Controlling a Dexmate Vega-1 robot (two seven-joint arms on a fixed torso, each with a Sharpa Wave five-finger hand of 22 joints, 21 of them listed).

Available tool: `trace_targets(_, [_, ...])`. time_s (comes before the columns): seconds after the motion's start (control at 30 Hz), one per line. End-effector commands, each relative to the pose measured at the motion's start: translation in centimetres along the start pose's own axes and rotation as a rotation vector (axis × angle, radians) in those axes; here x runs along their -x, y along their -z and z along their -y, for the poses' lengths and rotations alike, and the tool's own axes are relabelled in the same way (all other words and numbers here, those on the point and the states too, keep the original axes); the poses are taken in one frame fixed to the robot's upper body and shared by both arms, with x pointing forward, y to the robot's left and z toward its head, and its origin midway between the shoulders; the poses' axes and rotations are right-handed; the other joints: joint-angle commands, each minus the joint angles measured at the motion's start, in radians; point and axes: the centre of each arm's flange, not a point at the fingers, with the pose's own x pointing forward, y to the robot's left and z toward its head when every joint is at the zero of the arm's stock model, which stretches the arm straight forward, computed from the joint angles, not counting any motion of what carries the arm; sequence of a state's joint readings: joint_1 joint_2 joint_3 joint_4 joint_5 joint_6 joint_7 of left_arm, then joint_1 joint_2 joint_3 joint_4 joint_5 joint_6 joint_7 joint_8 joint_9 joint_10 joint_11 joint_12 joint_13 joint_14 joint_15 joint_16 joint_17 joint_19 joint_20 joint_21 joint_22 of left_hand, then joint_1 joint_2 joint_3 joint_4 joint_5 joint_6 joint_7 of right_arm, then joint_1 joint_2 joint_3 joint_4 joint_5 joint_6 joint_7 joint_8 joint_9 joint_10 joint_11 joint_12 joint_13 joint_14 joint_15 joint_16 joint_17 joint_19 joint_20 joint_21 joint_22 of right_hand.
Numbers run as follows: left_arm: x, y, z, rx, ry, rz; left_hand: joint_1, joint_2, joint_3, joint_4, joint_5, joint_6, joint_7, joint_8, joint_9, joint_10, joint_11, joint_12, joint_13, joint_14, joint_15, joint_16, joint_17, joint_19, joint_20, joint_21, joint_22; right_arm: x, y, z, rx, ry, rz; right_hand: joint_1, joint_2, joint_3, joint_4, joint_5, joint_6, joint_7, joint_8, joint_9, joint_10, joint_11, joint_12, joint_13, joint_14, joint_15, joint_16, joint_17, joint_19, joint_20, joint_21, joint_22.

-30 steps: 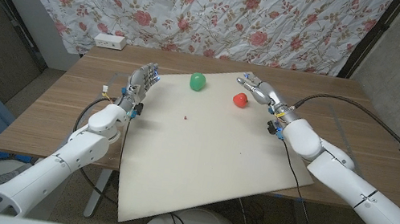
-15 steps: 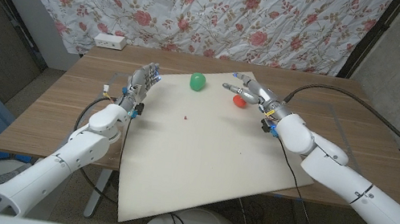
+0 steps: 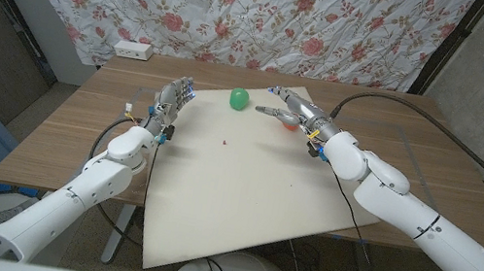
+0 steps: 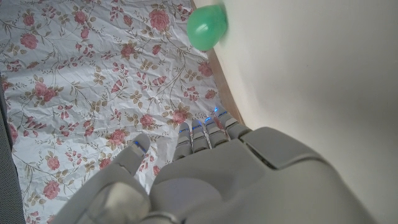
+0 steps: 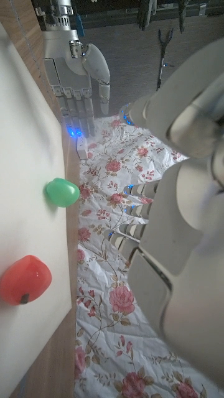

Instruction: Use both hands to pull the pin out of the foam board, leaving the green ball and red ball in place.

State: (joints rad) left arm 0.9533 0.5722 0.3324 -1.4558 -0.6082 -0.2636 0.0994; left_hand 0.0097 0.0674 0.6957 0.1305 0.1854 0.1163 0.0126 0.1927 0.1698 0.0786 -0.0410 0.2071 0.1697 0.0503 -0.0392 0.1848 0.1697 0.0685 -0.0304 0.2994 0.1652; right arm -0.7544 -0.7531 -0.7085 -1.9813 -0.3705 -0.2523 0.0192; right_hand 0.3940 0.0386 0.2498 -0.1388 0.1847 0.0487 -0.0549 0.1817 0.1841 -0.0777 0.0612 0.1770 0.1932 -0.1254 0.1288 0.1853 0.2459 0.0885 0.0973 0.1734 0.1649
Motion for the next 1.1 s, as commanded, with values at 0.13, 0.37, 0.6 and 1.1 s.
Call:
trace_targets(0.13, [0.0, 0.2, -0.4, 0.004, -0.012, -0.002, 0.003, 0.079, 0.008, 0.001, 0.007, 0.007, -0.004, -0.003, 0.003, 0.006, -0.004, -0.005, 0.006, 0.009, -0.006, -0.001, 0.002, 0.010, -0.002, -0.006, 0.003, -2.3, -1.9, -0.9, 0.052, -0.075, 0.023, 0.034, 0.002, 0.011, -0.019, 0.005, 0.004, -0.002, 0.014, 0.005, -0.030, 0.011, 0.001, 0.003, -0.011, 0.027, 0.004, 0.000, -0.008, 0.024, 0.005, 0.004])
trace_targets(0.37, [-0.2, 0.3, -0.7, 0.003, -0.007, -0.008, 0.002, 0.078, 0.008, 0.001, 0.007, 0.008, -0.006, -0.004, 0.004, 0.007, -0.003, -0.006, 0.006, 0.009, -0.006, -0.001, 0.002, 0.011, -0.003, -0.010, 0.003, -2.8, -2.8, -1.2, 0.078, -0.097, 0.022, 0.052, -0.006, 0.017, -0.030, 0.010, 0.017, 0.008, 0.021, 0.006, -0.039, 0.018, 0.004, 0.003, -0.013, 0.033, 0.008, -0.001, -0.011, 0.032, 0.007, 0.004])
trace_targets(0.6, [-0.6, 0.5, -0.8, 0.007, -0.004, -0.009, 0.002, 0.078, 0.008, 0.001, 0.006, 0.009, -0.006, -0.005, 0.004, 0.009, -0.004, -0.007, 0.006, 0.009, -0.006, -0.002, 0.002, 0.013, -0.003, -0.013, 0.003, -3.3, -3.6, -1.7, 0.109, -0.111, 0.022, 0.071, -0.017, 0.023, -0.038, 0.015, 0.031, 0.007, 0.028, 0.008, -0.039, 0.025, 0.009, 0.004, -0.013, 0.037, 0.011, -0.002, -0.010, 0.038, 0.009, 0.004])
trace_targets(1.1, [-1.1, 0.7, -1.1, 0.011, 0.012, -0.021, 0.001, 0.077, 0.009, 0.002, 0.006, 0.010, -0.007, -0.007, 0.004, 0.010, -0.005, -0.009, 0.006, 0.012, -0.006, -0.002, 0.002, 0.016, -0.003, -0.019, 0.004, -4.9, -4.9, -3.2, 0.178, -0.203, 0.056, 0.117, -0.036, 0.038, -0.046, 0.018, 0.068, -0.002, 0.045, 0.012, -0.038, 0.036, 0.017, 0.005, -0.004, 0.046, 0.021, -0.003, 0.004, 0.045, 0.016, 0.004])
